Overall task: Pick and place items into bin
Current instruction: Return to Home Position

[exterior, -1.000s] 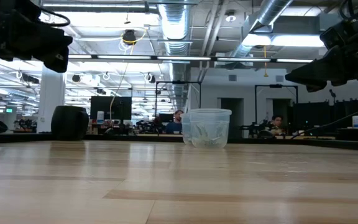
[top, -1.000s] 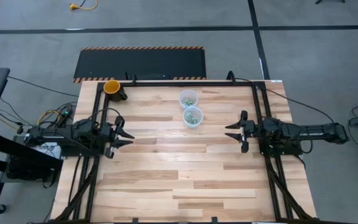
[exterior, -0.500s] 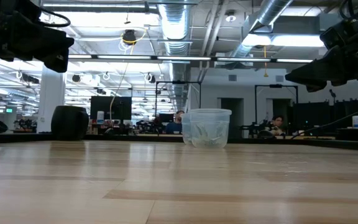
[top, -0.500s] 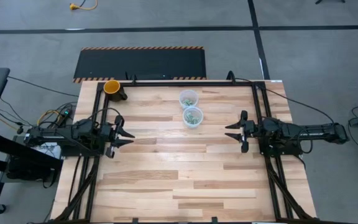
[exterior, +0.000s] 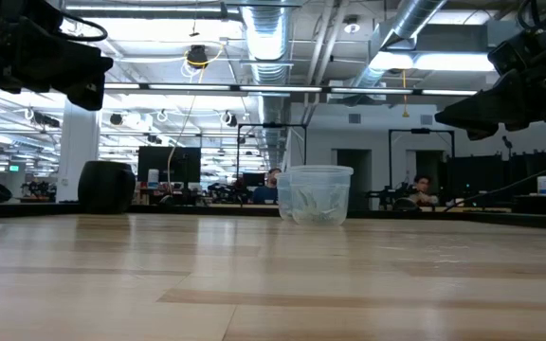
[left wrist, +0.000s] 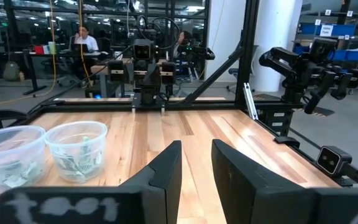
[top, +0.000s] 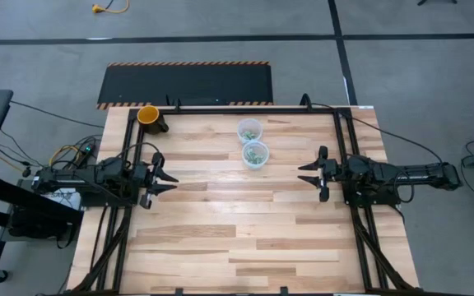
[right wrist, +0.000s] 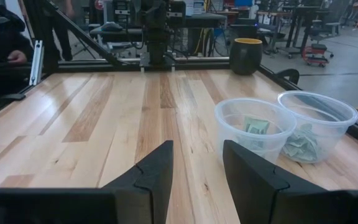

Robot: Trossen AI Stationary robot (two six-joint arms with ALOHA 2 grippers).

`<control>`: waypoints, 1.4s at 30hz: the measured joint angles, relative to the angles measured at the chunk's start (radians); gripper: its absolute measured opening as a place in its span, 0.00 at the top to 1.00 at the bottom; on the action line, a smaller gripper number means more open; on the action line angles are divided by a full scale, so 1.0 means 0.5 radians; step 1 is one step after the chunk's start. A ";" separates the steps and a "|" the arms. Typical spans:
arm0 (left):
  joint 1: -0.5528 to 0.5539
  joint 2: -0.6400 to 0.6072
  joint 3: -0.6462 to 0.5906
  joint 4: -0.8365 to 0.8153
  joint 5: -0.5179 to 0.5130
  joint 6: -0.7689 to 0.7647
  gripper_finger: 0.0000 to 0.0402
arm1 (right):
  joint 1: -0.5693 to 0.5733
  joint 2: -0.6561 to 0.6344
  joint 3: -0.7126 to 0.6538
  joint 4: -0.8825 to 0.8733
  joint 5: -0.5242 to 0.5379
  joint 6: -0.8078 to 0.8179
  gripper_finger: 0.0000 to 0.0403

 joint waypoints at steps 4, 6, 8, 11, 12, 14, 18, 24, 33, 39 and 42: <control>0.000 0.000 -0.001 0.000 0.000 0.023 0.81 | 0.000 0.000 0.000 0.001 0.001 0.000 0.67; 0.000 0.000 -0.001 0.000 0.000 0.021 0.81 | -0.001 0.000 0.001 0.001 0.001 0.000 0.67; 0.000 0.000 -0.001 0.000 0.000 0.011 0.81 | 0.000 0.000 0.000 0.000 0.001 0.000 0.67; 0.000 0.000 -0.001 0.000 0.000 0.020 0.81 | 0.000 0.000 0.000 0.001 0.001 0.001 0.67; 0.000 0.000 -0.001 0.000 0.000 0.029 0.81 | 0.000 0.000 0.000 0.000 0.000 0.000 0.67; 0.000 0.000 -0.001 0.000 0.001 0.032 0.81 | 0.000 0.000 0.000 0.001 0.001 0.000 0.67; 0.000 0.000 -0.001 0.000 0.000 0.028 0.81 | -0.001 0.000 0.001 0.000 0.001 0.001 0.67; 0.000 0.000 -0.001 0.000 0.001 0.077 0.81 | 0.000 0.000 0.000 0.000 0.000 0.000 0.67; 0.000 0.001 -0.001 0.001 0.001 0.081 0.81 | 0.000 0.000 0.000 0.000 0.000 0.001 0.67; 0.000 0.000 -0.001 0.000 0.001 0.092 0.81 | -0.001 0.000 0.001 0.000 0.001 0.000 0.67; 0.000 0.000 -0.001 0.001 0.001 0.079 0.81 | -0.001 0.000 0.000 0.000 0.000 0.000 0.67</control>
